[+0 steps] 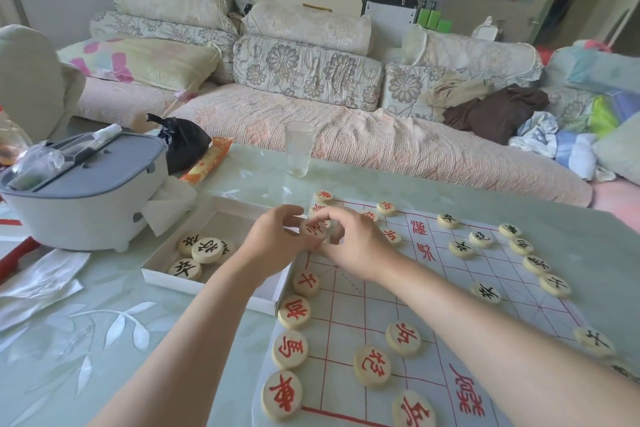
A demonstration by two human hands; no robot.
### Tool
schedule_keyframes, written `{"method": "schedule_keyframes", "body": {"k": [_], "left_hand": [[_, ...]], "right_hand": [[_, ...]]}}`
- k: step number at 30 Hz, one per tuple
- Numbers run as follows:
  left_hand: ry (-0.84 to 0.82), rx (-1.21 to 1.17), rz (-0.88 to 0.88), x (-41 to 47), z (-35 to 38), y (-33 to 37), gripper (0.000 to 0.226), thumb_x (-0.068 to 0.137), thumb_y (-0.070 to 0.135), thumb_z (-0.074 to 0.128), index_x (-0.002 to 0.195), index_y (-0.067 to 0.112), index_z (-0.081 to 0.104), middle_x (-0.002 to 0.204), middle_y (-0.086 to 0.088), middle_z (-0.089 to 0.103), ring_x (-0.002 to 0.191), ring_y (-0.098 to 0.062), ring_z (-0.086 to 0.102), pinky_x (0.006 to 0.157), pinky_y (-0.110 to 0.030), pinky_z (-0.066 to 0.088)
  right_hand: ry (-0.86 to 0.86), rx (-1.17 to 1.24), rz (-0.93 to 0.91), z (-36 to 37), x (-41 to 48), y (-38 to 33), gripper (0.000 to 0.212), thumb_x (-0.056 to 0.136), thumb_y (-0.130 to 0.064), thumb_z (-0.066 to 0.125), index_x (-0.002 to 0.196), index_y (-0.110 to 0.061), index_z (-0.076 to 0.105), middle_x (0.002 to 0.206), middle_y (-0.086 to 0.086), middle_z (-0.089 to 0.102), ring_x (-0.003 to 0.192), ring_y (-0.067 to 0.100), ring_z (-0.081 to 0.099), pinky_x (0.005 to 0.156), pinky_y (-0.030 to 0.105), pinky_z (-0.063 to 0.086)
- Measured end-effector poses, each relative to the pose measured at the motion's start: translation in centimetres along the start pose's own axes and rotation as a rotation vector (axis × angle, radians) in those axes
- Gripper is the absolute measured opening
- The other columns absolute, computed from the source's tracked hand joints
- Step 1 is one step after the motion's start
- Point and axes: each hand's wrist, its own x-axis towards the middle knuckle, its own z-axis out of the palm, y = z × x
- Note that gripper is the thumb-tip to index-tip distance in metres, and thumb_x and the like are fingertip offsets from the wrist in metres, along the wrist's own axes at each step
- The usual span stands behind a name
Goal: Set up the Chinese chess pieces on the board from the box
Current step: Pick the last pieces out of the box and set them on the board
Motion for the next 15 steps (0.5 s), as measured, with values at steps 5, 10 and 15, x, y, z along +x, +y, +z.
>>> {"method": "schedule_keyframes", "body": {"k": [5, 10, 15], "left_hand": [[-0.081, 0.189, 0.037, -0.8, -0.3, -0.4, 0.052, 0.077, 0.039, 0.076, 0.121, 0.026, 0.052, 0.107, 0.010, 0.063, 0.093, -0.009, 0.059, 0.076, -0.022, 0.047], [-0.159, 0.732, 0.138, -1.8, -1.2, -2.1, 0.038, 0.092, 0.041, 0.056, 0.129, 0.042, 0.052, 0.125, 0.005, 0.049, 0.121, -0.018, 0.035, 0.100, -0.035, 0.039], [-0.090, 0.764, 0.125, -1.4, -1.6, -3.1, 0.039, 0.096, 0.036, 0.047, 0.135, 0.039, 0.049, 0.119, 0.003, 0.055, 0.116, -0.020, 0.043, 0.096, -0.036, 0.044]], "right_hand": [[0.000, -0.055, 0.068, -0.2, -0.9, 0.5, 0.026, 0.078, -0.034, 0.083, 0.099, -0.031, 0.068, 0.064, -0.035, 0.056, 0.060, -0.013, 0.050, 0.057, 0.008, 0.033], [-0.021, -0.173, 0.244, 0.9, -1.7, 1.9, 0.033, 0.073, -0.058, 0.078, 0.092, -0.036, 0.063, 0.098, -0.018, 0.065, 0.092, 0.004, 0.061, 0.080, 0.028, 0.050], [-0.005, -0.150, 0.295, 2.0, -2.0, 1.8, 0.033, 0.075, -0.061, 0.074, 0.091, -0.036, 0.059, 0.098, -0.018, 0.064, 0.090, 0.004, 0.060, 0.078, 0.028, 0.050]]}}
